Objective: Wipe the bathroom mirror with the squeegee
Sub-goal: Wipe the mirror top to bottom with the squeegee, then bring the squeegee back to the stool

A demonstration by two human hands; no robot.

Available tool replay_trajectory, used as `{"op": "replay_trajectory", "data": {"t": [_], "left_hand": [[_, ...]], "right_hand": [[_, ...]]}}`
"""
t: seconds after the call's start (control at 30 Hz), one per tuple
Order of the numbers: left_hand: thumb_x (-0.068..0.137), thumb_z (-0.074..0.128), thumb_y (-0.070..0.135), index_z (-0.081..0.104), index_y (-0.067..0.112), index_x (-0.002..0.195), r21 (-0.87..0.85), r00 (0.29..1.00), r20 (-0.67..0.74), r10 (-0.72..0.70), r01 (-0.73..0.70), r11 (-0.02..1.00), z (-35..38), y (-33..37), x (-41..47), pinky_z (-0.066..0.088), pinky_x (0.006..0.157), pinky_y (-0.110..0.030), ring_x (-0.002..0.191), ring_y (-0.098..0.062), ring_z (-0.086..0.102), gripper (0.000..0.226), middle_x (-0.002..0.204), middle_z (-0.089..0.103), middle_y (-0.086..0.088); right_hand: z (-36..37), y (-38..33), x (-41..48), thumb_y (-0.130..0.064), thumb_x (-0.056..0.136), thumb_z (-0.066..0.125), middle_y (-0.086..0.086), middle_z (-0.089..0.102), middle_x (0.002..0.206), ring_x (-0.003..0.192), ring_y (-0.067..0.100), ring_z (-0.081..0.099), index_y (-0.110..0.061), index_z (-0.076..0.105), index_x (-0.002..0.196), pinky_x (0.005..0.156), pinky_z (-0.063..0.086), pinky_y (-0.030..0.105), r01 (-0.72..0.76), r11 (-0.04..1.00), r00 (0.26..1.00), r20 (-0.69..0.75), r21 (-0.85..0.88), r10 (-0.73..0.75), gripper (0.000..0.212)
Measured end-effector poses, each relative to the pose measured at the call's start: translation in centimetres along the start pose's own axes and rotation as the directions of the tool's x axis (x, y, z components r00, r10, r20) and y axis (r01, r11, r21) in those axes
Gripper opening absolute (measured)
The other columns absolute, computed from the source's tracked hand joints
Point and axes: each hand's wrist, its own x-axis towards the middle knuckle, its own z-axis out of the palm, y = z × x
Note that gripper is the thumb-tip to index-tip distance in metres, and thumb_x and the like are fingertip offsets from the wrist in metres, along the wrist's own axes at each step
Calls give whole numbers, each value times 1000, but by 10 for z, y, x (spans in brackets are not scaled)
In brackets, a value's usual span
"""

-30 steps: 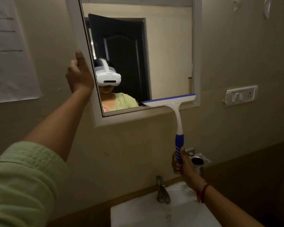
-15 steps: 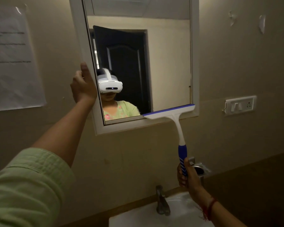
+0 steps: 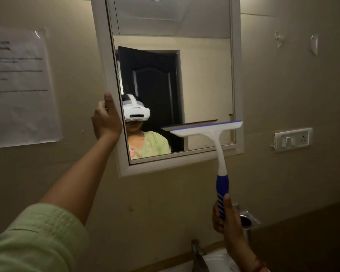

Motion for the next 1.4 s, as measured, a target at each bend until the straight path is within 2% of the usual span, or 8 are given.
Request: {"op": "replay_trajectory", "data": {"t": [0.13, 0.3, 0.63, 0.77, 0.9, 1.07, 1.23, 1.4], "left_hand": [[97, 20, 51, 38, 18, 64, -16, 1000, -6, 1, -1, 1000, 0, -1, 0, 25, 52, -29, 58, -13, 40, 50, 62, 43, 0], [95, 21, 53, 46, 13, 76, -21, 999, -48, -2, 1, 1000, -1, -2, -1, 36, 69, -36, 85, -33, 56, 51, 89, 61, -25], [96, 25, 52, 51, 12, 87, 85, 991, -57, -123, 127, 988, -9, 14, -15, 29, 70, -29, 80, -21, 46, 48, 86, 55, -10], [97, 33, 45, 53, 4, 107, -90, 965, -113, -238, 229, 969, -19, -2, -49, 42, 80, -33, 95, -27, 56, 47, 108, 61, -16], [96, 42, 36, 50, 17, 96, -153, 941, -61, -334, 322, 934, -51, -45, -121, 43, 86, -37, 91, -20, 52, 21, 100, 54, -9], [96, 44, 23, 49, 10, 108, -1, 845, -38, -533, 533, 846, -108, -96, -214, 44, 96, -52, 107, -33, 54, 19, 111, 55, -18], [95, 49, 20, 46, 13, 100, 27, 725, -73, -684, 687, 726, -158, -105, -303, 42, 85, -38, 93, -22, 49, 9, 97, 51, -9], [93, 53, 25, 51, 16, 98, 133, 586, -123, -801, 809, 572, -202, -106, -387, 46, 86, -40, 94, -21, 54, 11, 97, 55, -4]], "right_hand": [[14, -22, -2, -70, 65, 45, -4, 38, 38, 29, 7, 32, -11, 45, 57, 34, 28, 13, 12, 1000, 997, 75, -2, -12, 60], [12, -44, -7, -91, 31, 60, -3, 39, 38, 29, 7, 34, -13, 47, 56, 33, 31, 14, 8, 998, 989, 150, -55, 0, 83], [-26, -76, -6, -91, 32, 60, -4, 43, 39, 31, 8, 36, -19, 54, 47, 33, 33, 17, -39, 973, 937, 329, -229, 115, 74], [-27, -73, -10, -90, 40, 58, -4, 43, 39, 32, 8, 38, -20, 55, 46, 34, 35, 18, -28, 961, 872, 463, -276, 159, 71], [-29, -69, -14, -91, 42, 56, -6, 43, 40, 33, 7, 36, -21, 56, 46, 35, 32, 18, -48, 936, 807, 539, -349, 243, 70], [-28, -58, -25, -82, 59, 55, -6, 45, 44, 36, 6, 37, -23, 57, 46, 38, 33, 16, -89, 881, 707, 593, -465, 385, 60], [-24, -39, -40, -76, 67, 54, -3, 42, 46, 38, 8, 34, -21, 55, 47, 38, 30, 18, -123, 834, 607, 624, -538, 491, 58], [-14, -11, -64, -72, 65, 53, -6, 38, 42, 36, 7, 30, -22, 53, 44, 36, 28, 17, -185, 790, 462, 659, -584, 594, 54]]}}
